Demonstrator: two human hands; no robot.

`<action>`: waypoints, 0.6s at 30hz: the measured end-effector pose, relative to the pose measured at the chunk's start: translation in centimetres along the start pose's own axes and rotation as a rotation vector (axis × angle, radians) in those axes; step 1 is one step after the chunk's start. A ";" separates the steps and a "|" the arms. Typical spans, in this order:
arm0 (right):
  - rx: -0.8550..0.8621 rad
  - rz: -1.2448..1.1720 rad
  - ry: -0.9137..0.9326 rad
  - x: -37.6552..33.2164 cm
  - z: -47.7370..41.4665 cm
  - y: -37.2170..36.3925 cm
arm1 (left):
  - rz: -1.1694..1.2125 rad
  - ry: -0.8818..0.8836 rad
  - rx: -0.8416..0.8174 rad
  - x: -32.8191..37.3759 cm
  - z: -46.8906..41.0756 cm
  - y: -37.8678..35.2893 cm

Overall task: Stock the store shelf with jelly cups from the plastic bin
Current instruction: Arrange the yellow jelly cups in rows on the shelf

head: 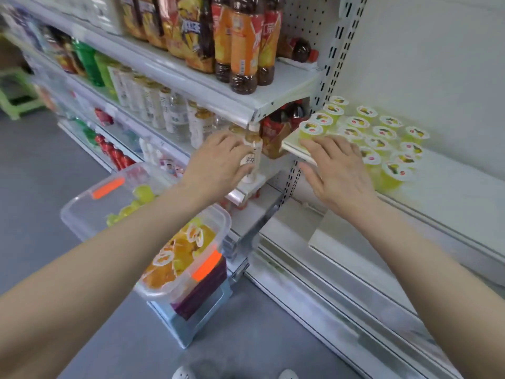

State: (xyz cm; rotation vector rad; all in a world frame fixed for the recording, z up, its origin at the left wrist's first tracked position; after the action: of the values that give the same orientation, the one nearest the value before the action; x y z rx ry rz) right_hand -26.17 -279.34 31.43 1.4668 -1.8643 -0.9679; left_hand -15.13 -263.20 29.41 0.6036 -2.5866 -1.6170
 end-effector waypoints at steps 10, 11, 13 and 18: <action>-0.207 -0.181 0.127 -15.6 4.1 -11.1 | 0.051 0.297 -0.113 -9.1 18.9 -3.5; -0.237 -0.197 0.148 -16.9 4.6 -12.3 | 0.062 0.327 -0.135 -9.6 20.7 -4.1; -0.310 -0.216 0.172 -19.2 5.6 -14.4 | 0.091 0.388 -0.176 -10.2 23.9 -5.5; -0.527 -0.238 0.228 -23.0 6.5 -20.2 | 0.209 0.551 -0.317 -12.0 29.1 -9.7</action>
State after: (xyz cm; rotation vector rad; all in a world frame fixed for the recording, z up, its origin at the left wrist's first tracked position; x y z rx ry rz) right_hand -14.72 -258.52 11.13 1.4107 -1.1719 -1.2297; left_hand -7.74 -237.87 9.68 0.6193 -1.8900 -1.4862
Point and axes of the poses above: each hand's wrist, its own z-axis away from the middle knuckle, its own y-axis out of the back of the hand, x = y × z, the point moved 8 cm from there along -z, towards the middle knuckle, and after that the axes turned 13 degrees about -y, right-handed, at the moved point
